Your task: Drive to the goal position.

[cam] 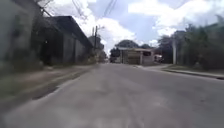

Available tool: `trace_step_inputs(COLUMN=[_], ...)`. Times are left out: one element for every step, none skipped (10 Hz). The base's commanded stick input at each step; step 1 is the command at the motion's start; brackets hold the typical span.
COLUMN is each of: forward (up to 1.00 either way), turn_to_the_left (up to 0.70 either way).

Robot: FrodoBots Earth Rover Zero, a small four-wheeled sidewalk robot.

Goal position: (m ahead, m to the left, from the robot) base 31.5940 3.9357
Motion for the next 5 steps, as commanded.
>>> trace_step_inputs(forward=[1.0, 1.0, 1.0, 1.0, 1.0], turn_to_the_left=[-0.02, -0.02, 0.0, 0.0, 0.0])
